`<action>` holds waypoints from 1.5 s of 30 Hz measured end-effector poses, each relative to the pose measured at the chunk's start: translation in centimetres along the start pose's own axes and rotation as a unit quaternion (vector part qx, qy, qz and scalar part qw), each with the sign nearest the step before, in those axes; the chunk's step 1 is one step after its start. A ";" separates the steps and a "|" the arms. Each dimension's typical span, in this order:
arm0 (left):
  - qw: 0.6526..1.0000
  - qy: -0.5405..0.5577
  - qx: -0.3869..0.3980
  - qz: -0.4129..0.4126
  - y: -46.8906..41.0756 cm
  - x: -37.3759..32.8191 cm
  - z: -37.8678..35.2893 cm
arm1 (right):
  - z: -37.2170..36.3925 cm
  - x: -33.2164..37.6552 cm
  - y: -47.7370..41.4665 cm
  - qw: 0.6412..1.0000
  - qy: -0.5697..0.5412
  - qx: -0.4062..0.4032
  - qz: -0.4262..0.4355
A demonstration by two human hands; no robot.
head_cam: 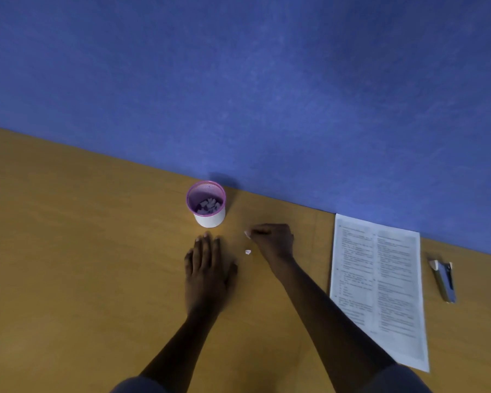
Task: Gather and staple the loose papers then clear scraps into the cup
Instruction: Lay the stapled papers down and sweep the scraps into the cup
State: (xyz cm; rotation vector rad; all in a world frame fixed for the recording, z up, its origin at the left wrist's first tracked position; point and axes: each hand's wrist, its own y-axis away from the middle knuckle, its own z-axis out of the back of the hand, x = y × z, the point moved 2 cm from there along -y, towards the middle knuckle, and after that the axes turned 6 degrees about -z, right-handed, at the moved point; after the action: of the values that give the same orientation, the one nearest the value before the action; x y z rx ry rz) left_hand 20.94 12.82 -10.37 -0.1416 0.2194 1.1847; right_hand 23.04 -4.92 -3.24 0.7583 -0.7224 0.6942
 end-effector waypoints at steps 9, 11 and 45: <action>1.000 0.005 0.003 0.002 0.1 -0.2 0.1 | -2.2 9.4 -1.0 0.971 -0.062 -0.059 0.221; 1.000 0.005 0.004 0.004 0.1 -0.1 0.2 | -2.7 10.4 -1.3 0.954 -0.004 -0.074 0.289; 1.000 -0.005 -0.015 -0.001 -0.1 -0.1 0.3 | -2.1 -5.9 2.0 0.899 0.326 -0.022 0.291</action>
State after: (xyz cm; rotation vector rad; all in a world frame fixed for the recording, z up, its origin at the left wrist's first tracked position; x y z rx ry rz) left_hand 21.00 12.82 -10.02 -0.1612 0.1926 1.1859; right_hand 18.84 -3.84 -8.17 0.2121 -0.3294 1.3894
